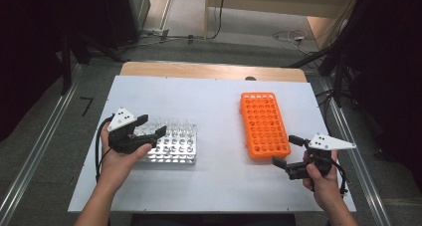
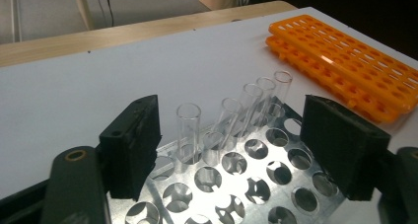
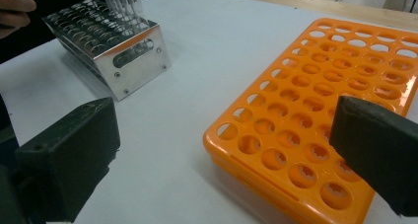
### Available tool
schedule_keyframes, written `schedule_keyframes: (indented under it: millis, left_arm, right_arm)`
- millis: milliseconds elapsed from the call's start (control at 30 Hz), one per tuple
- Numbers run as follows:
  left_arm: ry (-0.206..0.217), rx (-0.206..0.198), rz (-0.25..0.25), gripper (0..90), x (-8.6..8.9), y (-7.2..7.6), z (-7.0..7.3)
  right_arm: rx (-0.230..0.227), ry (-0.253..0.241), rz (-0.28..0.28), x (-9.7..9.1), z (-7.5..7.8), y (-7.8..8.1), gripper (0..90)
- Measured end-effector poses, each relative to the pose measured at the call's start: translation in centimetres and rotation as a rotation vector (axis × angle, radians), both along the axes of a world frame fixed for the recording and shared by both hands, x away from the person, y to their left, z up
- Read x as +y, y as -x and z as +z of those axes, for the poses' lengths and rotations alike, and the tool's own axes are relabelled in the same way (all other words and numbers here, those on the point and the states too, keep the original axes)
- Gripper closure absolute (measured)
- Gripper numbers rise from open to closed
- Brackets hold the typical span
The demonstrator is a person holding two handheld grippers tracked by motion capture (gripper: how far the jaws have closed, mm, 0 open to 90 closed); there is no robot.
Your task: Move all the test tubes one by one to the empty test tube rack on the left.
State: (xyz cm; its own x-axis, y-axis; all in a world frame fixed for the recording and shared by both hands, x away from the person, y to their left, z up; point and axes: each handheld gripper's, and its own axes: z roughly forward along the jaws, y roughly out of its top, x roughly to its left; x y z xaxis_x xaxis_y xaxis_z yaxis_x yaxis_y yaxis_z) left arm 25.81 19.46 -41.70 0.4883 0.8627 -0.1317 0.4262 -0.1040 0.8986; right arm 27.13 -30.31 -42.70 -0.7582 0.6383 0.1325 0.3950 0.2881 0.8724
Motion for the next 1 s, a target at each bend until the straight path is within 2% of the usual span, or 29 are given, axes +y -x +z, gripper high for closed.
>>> schedule_keyframes:
  millis: [200, 467, 900, 1000]
  left_arm:
    - [0.013, -0.023, -0.032, 11.1, -0.1, 1.2, 0.2]
    - [0.021, -0.044, -0.081, 3.3, -0.2, 2.7, 0.0]
    - [0.034, -0.067, -0.102, 0.0, 0.8, 4.5, -1.0]
    - [0.051, -0.074, -0.101, 0.0, 1.3, 4.8, -1.5]
  right_arm:
    - [-0.001, -0.001, -0.004, -0.1, 0.0, 0.0, 0.0]
    - [0.000, -0.006, -0.013, -0.4, -0.1, -0.2, 0.0]
    - [-0.004, 0.018, -0.037, -1.0, -0.5, -0.5, 0.0]
    - [-0.009, 0.023, -0.039, -1.2, -0.6, -0.6, 0.0]
